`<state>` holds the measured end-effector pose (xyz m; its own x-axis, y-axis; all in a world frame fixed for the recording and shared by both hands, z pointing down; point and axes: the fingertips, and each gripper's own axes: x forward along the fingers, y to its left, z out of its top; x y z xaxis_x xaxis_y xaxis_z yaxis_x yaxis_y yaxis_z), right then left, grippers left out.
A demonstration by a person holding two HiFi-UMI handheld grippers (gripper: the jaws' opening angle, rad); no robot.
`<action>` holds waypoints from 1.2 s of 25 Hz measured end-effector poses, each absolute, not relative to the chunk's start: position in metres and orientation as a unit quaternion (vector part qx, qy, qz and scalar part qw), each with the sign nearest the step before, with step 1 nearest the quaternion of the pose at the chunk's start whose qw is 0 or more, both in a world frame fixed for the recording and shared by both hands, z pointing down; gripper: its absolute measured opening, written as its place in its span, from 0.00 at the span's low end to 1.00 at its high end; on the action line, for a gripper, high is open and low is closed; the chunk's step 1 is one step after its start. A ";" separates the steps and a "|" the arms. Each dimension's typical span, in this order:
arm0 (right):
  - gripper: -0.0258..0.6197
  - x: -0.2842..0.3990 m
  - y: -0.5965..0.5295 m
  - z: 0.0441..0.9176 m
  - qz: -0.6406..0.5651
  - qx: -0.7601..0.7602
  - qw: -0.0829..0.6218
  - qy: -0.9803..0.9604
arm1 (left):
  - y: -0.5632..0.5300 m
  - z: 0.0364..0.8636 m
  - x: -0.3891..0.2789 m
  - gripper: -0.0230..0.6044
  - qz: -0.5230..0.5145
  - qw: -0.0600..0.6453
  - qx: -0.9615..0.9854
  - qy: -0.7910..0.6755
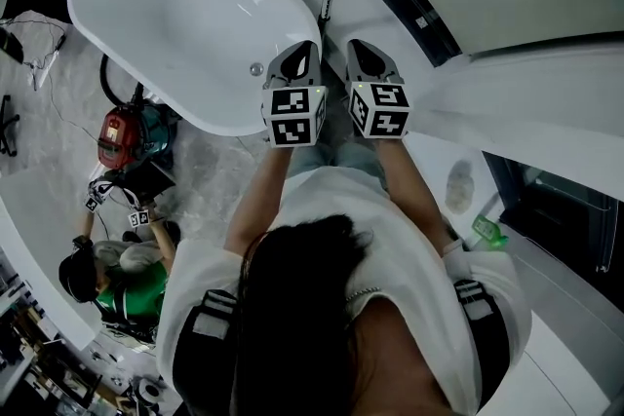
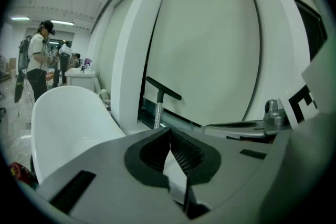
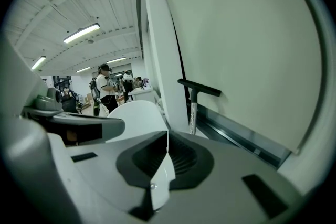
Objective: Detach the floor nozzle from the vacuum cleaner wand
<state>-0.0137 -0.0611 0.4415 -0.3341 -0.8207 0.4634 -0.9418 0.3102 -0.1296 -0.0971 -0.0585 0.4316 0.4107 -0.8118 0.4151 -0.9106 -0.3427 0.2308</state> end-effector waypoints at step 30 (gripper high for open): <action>0.07 0.003 -0.116 0.424 0.157 0.572 0.125 -0.795 | -0.111 0.428 -0.095 0.04 0.110 0.207 0.817 -0.527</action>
<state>0.0030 -0.1163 0.4238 -0.3145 -0.8704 0.3788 -0.9490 0.2967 -0.1061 -0.0955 -0.1106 0.4278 0.4206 -0.8151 0.3985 -0.9064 -0.3593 0.2220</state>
